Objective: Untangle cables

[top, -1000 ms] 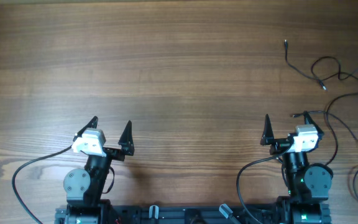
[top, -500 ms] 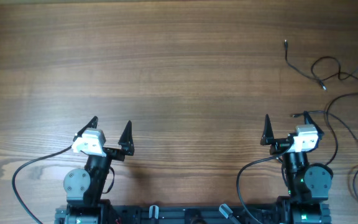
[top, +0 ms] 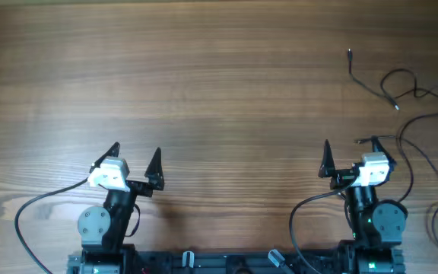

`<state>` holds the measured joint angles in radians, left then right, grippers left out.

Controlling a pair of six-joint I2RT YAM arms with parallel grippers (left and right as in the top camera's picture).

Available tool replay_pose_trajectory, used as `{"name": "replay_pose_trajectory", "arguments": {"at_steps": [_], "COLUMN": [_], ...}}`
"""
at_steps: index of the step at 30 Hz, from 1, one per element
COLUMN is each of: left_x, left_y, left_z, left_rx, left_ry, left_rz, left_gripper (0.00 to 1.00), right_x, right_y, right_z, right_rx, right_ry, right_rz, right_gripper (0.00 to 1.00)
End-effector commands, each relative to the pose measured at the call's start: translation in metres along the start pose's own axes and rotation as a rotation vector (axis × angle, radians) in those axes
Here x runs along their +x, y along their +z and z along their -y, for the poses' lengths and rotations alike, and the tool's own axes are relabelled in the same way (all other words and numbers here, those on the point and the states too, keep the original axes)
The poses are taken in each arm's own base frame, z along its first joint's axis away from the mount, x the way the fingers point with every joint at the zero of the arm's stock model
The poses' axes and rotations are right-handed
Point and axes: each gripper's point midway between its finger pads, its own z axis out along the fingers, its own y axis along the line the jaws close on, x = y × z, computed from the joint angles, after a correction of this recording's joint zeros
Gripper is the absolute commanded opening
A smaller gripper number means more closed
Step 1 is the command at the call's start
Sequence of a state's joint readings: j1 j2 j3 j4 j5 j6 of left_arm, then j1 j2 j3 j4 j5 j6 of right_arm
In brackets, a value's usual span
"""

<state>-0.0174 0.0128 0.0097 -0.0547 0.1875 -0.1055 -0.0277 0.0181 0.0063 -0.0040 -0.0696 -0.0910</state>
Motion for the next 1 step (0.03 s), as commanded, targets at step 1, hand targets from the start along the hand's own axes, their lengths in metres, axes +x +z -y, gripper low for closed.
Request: {"name": "replay_pose_trajectory", "arguments": {"at_steps": [1], "left_x": [0.0017], "left_y": [-0.0002], "left_z": [-0.0019], "left_rx": [-0.007], "left_ry": [0.022], "left_rz": [-0.003], "left_gripper": [1.0], "right_x": [-0.0036], "right_y": [-0.0008], "right_z": [0.0008], "right_rx": [0.006], "right_ry": [0.013], "right_rz": [0.017], "right_gripper": [1.0]}}
